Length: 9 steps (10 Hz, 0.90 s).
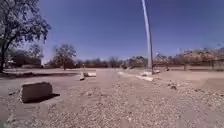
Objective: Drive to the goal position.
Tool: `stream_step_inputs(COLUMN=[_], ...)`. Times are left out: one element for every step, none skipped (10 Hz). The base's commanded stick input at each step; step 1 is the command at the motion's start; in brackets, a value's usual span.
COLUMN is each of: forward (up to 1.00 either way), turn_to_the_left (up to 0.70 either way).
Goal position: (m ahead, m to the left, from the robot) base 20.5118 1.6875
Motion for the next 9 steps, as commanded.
stream_step_inputs(forward=[0.70,0.70,0.70,0.70,0.70,0.70,0.70,0.70,0.70], turn_to_the_left=[0.00,0.00,0.00,0.00,0.00,0.00,-0.03,-0.19,0.00])
